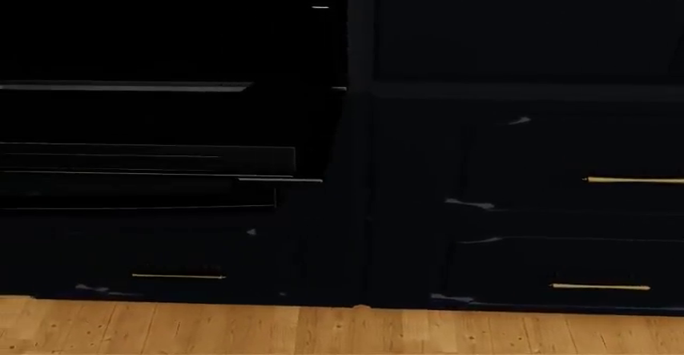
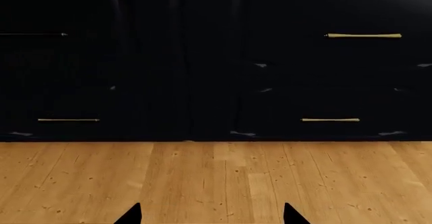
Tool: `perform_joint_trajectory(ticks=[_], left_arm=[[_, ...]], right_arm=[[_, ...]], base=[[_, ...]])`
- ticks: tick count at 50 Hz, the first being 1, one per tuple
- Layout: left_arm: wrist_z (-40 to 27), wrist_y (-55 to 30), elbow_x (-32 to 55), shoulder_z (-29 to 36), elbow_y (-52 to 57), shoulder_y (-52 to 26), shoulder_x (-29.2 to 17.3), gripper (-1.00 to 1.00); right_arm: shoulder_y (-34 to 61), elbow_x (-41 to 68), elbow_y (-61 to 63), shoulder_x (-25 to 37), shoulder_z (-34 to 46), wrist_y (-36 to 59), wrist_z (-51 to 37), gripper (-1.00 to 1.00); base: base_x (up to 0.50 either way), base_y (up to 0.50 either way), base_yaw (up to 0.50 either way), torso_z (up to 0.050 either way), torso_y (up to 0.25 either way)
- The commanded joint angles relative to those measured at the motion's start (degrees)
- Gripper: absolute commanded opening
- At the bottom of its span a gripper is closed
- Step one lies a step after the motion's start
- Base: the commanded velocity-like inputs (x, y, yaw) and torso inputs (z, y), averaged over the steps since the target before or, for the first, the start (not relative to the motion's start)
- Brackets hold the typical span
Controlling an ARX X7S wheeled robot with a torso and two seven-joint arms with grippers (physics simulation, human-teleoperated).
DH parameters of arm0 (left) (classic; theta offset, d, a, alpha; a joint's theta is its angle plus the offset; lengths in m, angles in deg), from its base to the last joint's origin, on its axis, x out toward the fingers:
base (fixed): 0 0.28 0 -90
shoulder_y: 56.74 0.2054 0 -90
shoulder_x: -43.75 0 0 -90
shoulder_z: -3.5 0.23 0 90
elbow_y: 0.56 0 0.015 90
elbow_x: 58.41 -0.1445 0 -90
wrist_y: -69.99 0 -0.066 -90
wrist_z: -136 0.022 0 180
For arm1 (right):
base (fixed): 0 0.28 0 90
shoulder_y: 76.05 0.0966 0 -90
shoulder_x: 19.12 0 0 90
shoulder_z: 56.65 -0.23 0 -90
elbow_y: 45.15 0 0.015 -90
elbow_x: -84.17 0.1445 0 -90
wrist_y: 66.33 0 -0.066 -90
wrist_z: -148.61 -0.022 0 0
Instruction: Close the oven door
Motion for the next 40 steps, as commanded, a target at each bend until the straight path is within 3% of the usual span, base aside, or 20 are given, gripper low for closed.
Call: perform_joint_trajectory(ticks=[1,40], left_arm=[[-0.47,0.58,-0.19,0.40,0.00,-0.04,-0.16,1.00],[-0.84,0.40,0.99,1.15,1.23,0.14,-0.91,1.00]], right_arm=[[0.03,-0.02,0.26,0.21,0.62,-0.05,-0.18,1.00],[0.48,1.13,-0.22,0.59,1.88,-0.83,-0.40,1.00]], base=[[0.00,0.27,0.00,0.000,0.000],[0.00,0.27,0.00,0.000,0.000]])
